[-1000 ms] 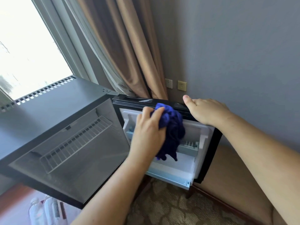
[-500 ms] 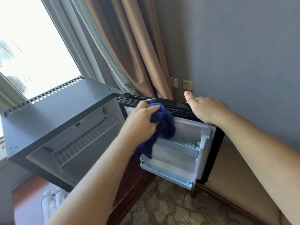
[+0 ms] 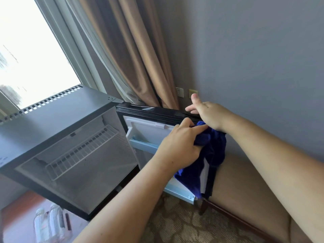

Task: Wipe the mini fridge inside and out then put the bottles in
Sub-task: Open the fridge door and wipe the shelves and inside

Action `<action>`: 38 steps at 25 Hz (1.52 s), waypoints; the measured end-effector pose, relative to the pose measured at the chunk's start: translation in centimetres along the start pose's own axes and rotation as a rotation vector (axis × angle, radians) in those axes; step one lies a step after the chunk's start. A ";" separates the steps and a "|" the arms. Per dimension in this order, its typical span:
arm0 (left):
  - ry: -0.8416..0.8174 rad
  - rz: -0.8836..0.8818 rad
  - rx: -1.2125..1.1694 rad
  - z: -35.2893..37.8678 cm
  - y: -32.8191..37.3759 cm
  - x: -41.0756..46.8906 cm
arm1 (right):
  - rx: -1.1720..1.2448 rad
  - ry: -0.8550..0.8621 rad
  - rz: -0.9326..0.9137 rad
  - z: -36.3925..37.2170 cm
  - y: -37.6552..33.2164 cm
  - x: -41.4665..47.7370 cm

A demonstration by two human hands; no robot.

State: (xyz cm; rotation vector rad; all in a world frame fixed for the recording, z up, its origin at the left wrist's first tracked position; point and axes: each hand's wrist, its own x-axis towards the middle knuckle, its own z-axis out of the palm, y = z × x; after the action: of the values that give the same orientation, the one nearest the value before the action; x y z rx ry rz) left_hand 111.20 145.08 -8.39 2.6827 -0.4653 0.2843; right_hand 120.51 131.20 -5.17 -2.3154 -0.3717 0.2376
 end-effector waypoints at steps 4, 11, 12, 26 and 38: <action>0.103 -0.088 -0.004 -1.3 -3.8 -0.5 | -0.193 0.093 -0.058 0.7 0.4 0.2; 0.196 -0.351 0.103 -5.2 -14.6 -0.8 | -0.333 0.188 -0.086 1.7 0.8 0.5; 0.209 -0.388 0.126 -5.8 -16.0 -0.9 | -0.339 0.196 -0.079 1.7 0.8 0.5; 0.130 -0.264 0.007 -4.5 -9.7 -1.7 | -0.216 0.185 -0.018 2.1 -0.3 -1.0; 0.134 -0.129 -0.058 2.4 4.6 -3.2 | 0.109 0.056 -0.087 -0.8 0.7 -2.0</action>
State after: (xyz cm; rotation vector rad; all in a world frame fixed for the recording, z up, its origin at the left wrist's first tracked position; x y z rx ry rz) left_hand 106.90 141.00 -9.77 2.6025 -0.2544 0.4036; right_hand 119.04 129.52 -5.03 -2.1879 -0.4202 0.1459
